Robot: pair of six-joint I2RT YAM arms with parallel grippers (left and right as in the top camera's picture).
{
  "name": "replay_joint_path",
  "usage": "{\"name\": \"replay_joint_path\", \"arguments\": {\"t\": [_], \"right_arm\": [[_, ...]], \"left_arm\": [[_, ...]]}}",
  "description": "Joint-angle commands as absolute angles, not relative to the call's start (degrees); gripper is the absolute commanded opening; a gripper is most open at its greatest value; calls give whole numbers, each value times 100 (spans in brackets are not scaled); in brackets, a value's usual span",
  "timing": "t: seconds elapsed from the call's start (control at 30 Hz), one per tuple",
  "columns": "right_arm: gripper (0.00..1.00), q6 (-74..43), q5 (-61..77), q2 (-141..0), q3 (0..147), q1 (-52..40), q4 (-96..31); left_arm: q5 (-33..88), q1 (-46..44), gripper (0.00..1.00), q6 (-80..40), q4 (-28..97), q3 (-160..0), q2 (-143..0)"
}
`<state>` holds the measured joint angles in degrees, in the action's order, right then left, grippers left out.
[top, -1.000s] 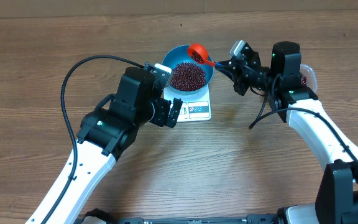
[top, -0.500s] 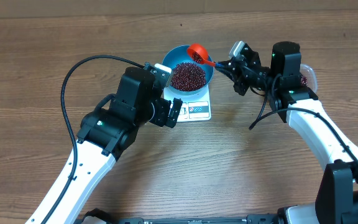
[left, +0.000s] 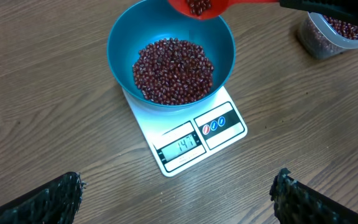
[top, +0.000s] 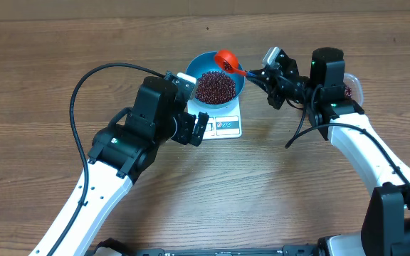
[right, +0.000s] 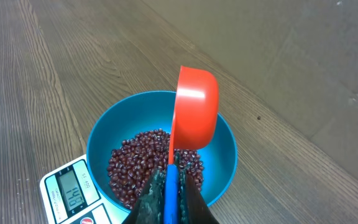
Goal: Scoop item into bowl and weigh 150g on scale
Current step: 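Tilt the scoop slowly with the right gripper, trickling beans into the bowl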
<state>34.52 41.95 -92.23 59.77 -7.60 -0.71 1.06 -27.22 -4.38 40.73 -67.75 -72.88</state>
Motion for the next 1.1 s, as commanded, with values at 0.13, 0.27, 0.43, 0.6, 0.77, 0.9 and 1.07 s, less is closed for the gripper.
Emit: {"name": "replay_joint_path", "arguments": {"t": [0.13,0.27,0.43,0.6,0.77,0.9,1.07], "right_arm": [[4,3321,4202,-9251,6007,-755,-73],[4,3131,4204,-9251,6007,-755,-93],[4,3131,4204,-9251,6007,-755,-145],[4,3131,4204,-9251,6007,-755,-248],[4,3133,4204,-9251,6007,-755,-266],[4,3135,4202,-9251,6007,-755,-263],[4,3133,4202,-9251,6007,-755,-263]], "left_arm": [[148,-2698,100,-517,4051,-6803,-7277],[148,-2698,100,-519,4051,-6803,-7277],[148,-2698,100,-517,4051,-6803,-7275],[148,-2698,100,-517,4051,-6803,-7275],[148,-2698,100,-517,4051,-6803,-7277],[148,-2698,100,-517,4051,-6803,-7275],[148,-2698,100,-519,4051,-6803,-7275]]}}
